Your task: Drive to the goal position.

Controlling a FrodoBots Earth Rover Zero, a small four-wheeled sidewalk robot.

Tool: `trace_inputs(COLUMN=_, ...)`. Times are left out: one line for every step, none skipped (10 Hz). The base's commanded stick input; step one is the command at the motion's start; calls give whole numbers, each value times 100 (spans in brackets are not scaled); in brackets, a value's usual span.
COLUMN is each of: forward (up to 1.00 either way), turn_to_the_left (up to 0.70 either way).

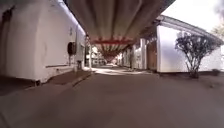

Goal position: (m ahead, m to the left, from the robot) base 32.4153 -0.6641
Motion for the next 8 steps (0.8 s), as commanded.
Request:
trace_inputs(forward=70, turn_to_the_left=0)
trace_inputs(forward=70, turn_to_the_left=0)
trace_inputs(forward=70, turn_to_the_left=0)
trace_inputs(forward=70, turn_to_the_left=0)
trace_inputs(forward=70, turn_to_the_left=0)
trace_inputs(forward=70, turn_to_the_left=0)
trace_inputs(forward=70, turn_to_the_left=0)
trace_inputs(forward=70, turn_to_the_left=0)
